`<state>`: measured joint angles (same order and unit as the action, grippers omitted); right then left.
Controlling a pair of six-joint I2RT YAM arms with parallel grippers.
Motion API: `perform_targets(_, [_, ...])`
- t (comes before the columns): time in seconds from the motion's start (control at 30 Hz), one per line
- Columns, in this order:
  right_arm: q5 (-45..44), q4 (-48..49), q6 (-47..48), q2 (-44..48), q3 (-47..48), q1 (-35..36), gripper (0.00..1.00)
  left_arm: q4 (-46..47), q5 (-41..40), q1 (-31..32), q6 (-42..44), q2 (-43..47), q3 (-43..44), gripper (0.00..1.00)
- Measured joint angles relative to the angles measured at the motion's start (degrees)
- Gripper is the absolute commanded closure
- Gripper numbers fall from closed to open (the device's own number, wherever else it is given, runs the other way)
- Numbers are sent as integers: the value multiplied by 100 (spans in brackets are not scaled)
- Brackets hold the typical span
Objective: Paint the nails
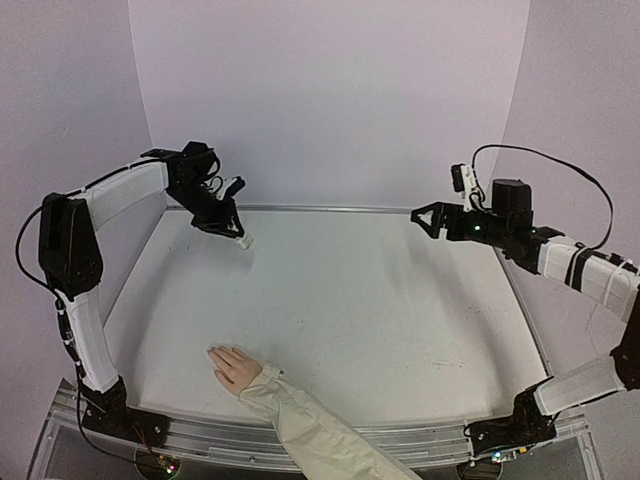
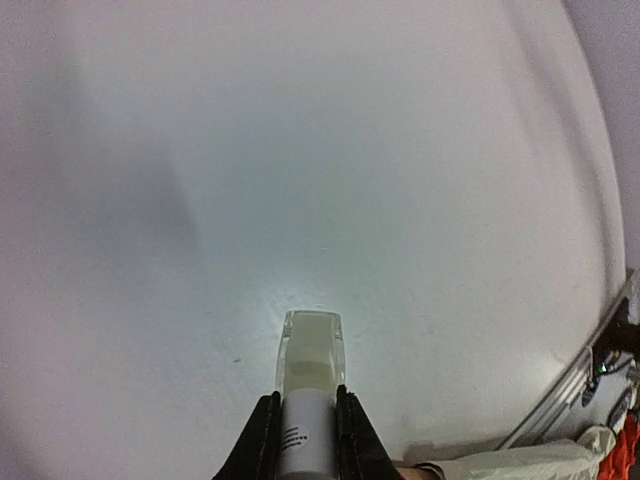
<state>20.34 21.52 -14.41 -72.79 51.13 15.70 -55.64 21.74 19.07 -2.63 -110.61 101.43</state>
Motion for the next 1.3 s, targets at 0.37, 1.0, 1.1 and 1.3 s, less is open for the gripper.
perform_targets(0.37, [2275, 1692, -46, -2004, 387, 1814, 18, 7, 2162, 1552, 1178, 525, -2, 100])
perform_targets(1.0, [3637, 3108, -461, -2938, 1180, 2664, 67, 2, 2756, 1941, 1469, 1023, -111, 100])
perform_targets(1.1, [3753, 3200, -540, -3008, 1237, 2660, 76, 4, 2758, 1952, 1471, 1025, -111, 100])
perform_targets(1.3, [3985, 3294, -671, -3167, 1366, 2632, 100, 0, 2708, 1956, 1513, 1032, -111, 94])
